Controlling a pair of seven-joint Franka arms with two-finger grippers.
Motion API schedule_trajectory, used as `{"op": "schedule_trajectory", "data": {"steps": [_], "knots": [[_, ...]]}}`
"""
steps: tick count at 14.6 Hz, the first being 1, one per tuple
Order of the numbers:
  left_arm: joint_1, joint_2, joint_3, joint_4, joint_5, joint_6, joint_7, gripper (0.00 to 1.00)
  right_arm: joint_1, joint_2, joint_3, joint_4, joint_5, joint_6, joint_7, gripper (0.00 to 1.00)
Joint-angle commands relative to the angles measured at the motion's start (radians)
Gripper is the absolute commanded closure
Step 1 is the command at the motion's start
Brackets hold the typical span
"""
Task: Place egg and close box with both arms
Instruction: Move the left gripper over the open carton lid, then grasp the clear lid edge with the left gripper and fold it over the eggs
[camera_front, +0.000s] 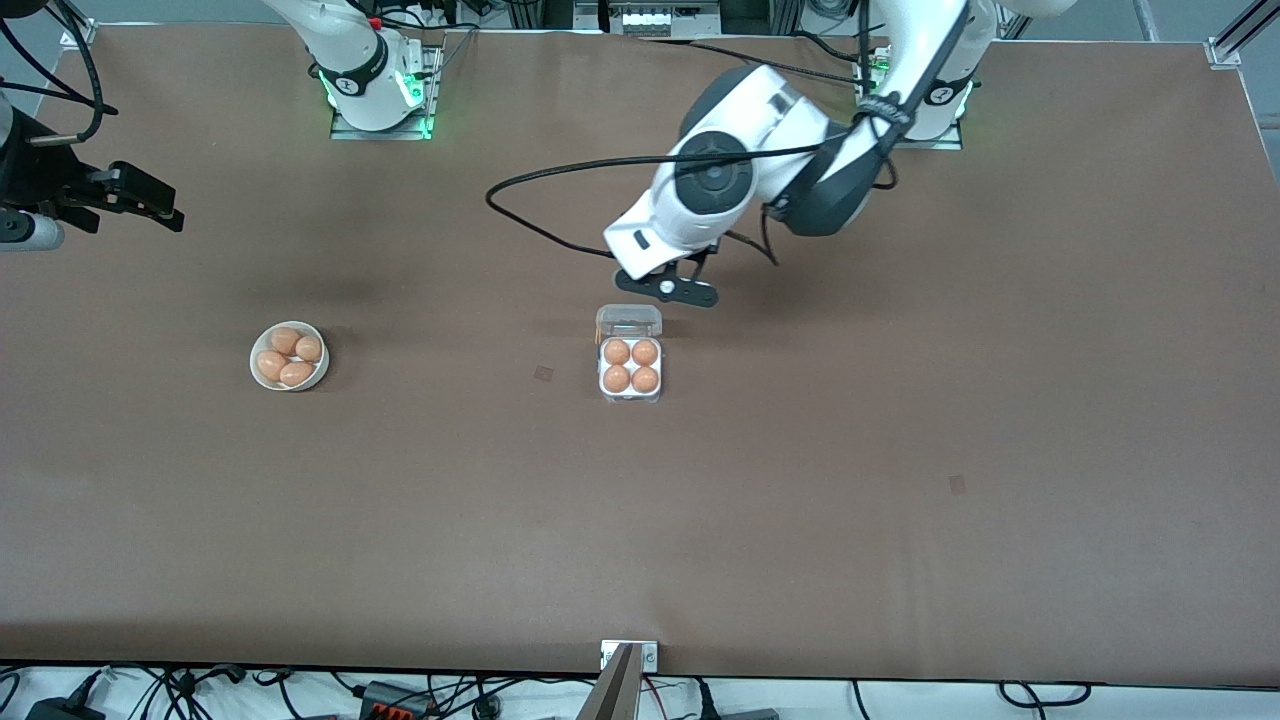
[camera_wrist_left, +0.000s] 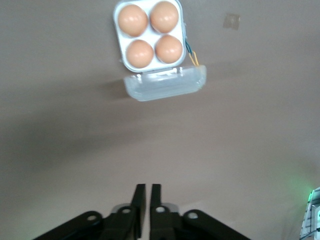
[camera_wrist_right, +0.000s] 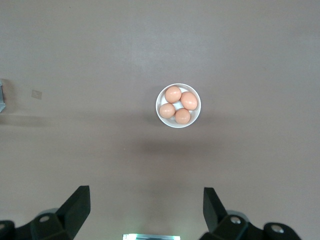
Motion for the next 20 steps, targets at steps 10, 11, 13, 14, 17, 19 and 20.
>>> {"op": "schedule_trajectory", "data": {"steps": [10, 11, 13, 14, 17, 19, 20], "knots": [[-0.103, 0.143, 0.014, 0.04, -0.006, 0.082, -0.013, 0.97, -0.002, -0.008, 0.006, -0.004, 0.016, -0.009, 0.012, 0.0], [-0.103, 0.146, 0.018, 0.038, -0.004, 0.086, -0.01, 0.97, -0.002, -0.008, 0.006, -0.004, 0.016, -0.009, 0.012, 0.0], [-0.101, 0.17, 0.021, 0.038, -0.004, 0.127, 0.006, 0.97, -0.004, -0.008, 0.006, -0.004, 0.016, -0.011, 0.012, 0.0], [-0.097, 0.185, 0.022, 0.04, -0.004, 0.144, 0.02, 0.97, -0.004, -0.008, 0.006, -0.004, 0.016, -0.011, 0.012, 0.0], [-0.094, 0.23, 0.024, 0.038, -0.007, 0.23, 0.054, 0.96, -0.004, -0.008, 0.006, -0.004, 0.016, -0.011, 0.012, 0.0], [-0.08, 0.235, 0.025, 0.04, -0.01, 0.232, 0.053, 0.99, -0.004, -0.008, 0.006, -0.004, 0.016, -0.011, 0.012, 0.0], [-0.078, 0.232, 0.025, 0.04, -0.012, 0.232, 0.051, 0.99, -0.004, -0.008, 0.006, -0.004, 0.016, -0.011, 0.012, 0.0]]}}
